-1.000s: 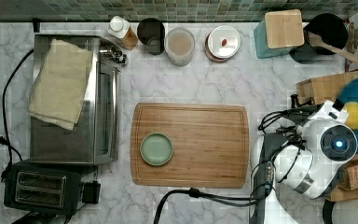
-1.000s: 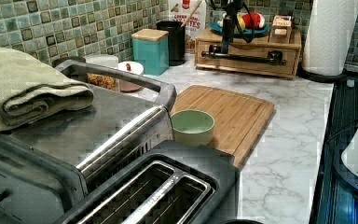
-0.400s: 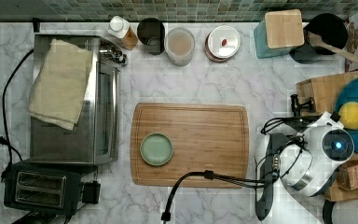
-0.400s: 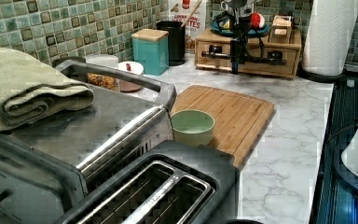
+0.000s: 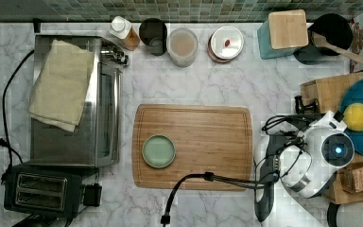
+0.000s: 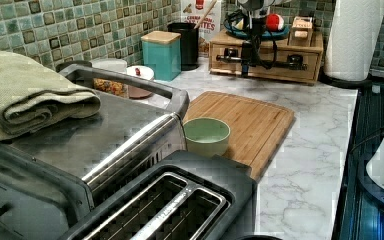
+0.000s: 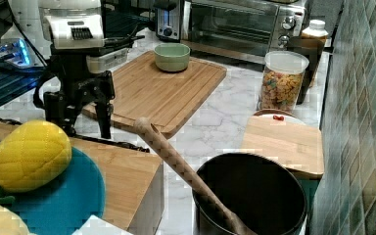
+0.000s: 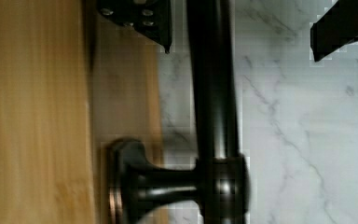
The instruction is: Open the drawer.
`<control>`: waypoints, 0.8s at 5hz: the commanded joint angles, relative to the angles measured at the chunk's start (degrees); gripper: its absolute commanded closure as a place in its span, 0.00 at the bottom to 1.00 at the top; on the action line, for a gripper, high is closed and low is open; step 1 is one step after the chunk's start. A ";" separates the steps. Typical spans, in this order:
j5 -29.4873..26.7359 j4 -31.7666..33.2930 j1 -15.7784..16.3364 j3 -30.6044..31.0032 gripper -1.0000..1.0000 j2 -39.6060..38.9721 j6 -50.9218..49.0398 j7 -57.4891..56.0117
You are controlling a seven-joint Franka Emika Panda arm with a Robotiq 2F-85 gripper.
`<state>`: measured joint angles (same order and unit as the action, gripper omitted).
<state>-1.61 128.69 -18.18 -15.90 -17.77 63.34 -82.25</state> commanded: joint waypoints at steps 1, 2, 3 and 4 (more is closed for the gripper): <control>3.00 0.96 4.40 0.96 0.00 0.07 0.40 2.47; 3.24 0.96 4.09 1.68 0.00 0.62 -2.48 1.07; -1.54 4.66 3.32 5.12 0.00 2.70 -2.14 -2.07; -4.68 11.00 5.32 7.46 0.00 6.50 0.56 -0.47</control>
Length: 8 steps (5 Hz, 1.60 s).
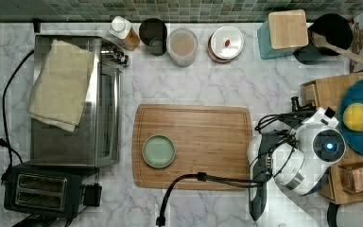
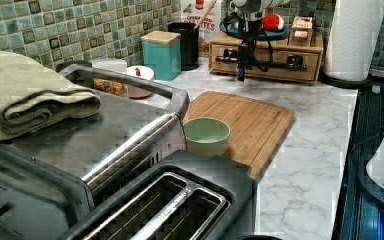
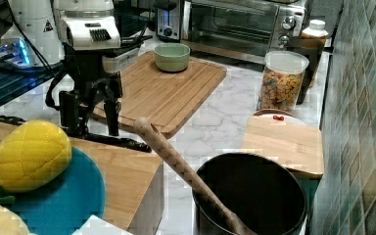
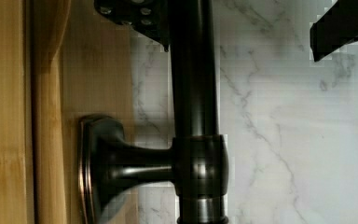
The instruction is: Open the drawer.
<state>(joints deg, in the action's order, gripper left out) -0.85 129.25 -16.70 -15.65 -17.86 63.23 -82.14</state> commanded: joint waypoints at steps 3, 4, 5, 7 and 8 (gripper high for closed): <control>-10.85 21.19 9.76 12.51 0.00 11.18 4.96 1.35; -13.05 22.04 9.56 13.30 0.00 10.83 5.54 -0.11; -11.83 23.41 11.12 13.04 0.00 12.66 5.04 3.97; -14.06 25.40 13.95 13.82 0.00 18.65 1.94 12.10; -14.02 24.39 15.06 13.64 0.00 19.80 -0.29 15.99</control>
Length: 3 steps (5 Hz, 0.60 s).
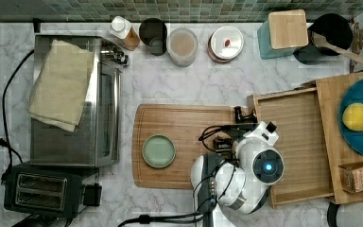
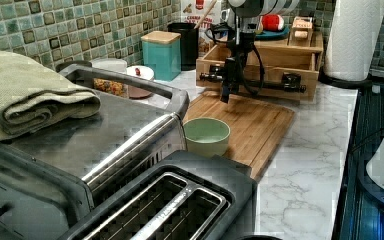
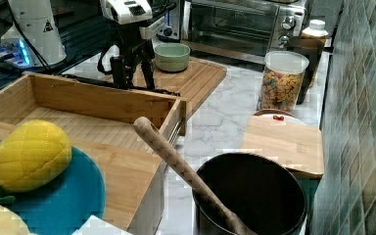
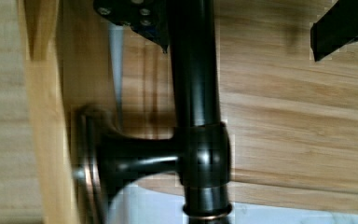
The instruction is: Open the drawer.
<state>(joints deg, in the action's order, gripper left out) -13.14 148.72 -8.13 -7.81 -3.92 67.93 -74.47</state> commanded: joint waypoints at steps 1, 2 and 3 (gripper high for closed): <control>-0.73 4.63 7.10 5.04 0.00 7.10 -4.48 10.68; -0.72 4.65 7.14 5.01 0.00 7.10 -4.47 10.68; -0.74 4.64 7.07 5.07 0.00 7.10 -4.49 10.69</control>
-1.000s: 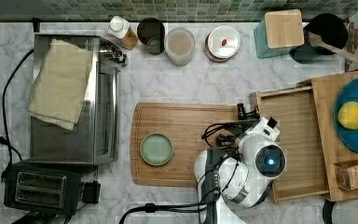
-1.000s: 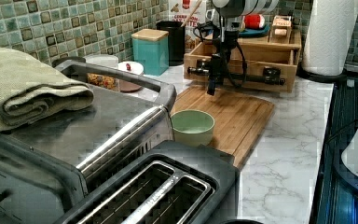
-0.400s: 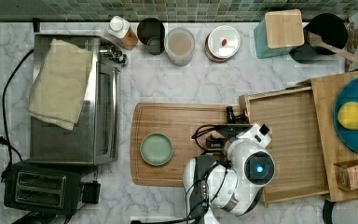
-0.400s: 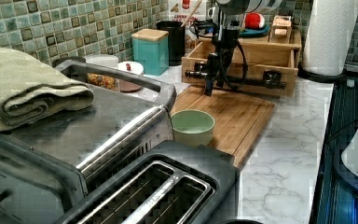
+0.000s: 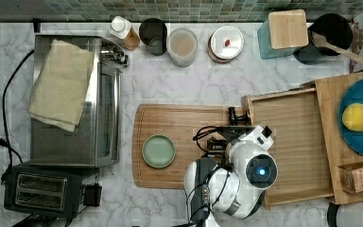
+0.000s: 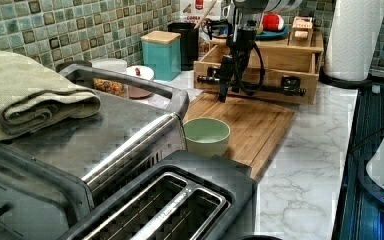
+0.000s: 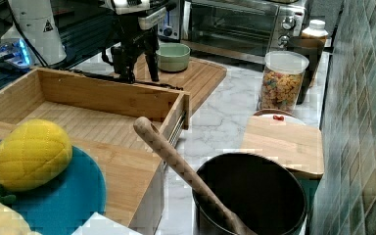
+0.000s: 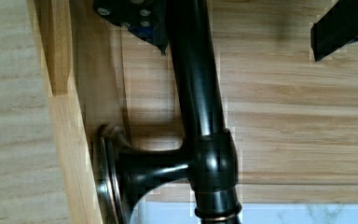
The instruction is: Open the drawer.
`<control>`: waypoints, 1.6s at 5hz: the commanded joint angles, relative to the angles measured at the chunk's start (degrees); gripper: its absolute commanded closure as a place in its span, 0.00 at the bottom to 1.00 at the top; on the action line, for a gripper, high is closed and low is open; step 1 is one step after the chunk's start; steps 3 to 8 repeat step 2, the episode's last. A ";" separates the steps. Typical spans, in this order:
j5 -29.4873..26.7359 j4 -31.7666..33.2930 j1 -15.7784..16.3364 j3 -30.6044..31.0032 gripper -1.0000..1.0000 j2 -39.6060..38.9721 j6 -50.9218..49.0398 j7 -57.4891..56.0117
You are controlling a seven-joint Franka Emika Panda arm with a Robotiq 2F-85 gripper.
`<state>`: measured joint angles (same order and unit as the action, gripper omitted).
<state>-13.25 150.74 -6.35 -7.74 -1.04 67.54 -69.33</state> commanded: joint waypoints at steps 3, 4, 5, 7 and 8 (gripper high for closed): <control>-0.63 2.61 5.32 4.98 0.00 4.22 -4.08 5.54; -0.63 2.61 5.32 4.98 0.00 4.22 -4.08 5.54; -0.63 2.61 5.32 4.98 0.00 4.22 -4.08 5.54; -0.63 2.61 5.32 4.98 0.00 4.22 -4.08 5.54; -0.63 2.61 5.32 4.98 0.00 4.22 -4.08 5.54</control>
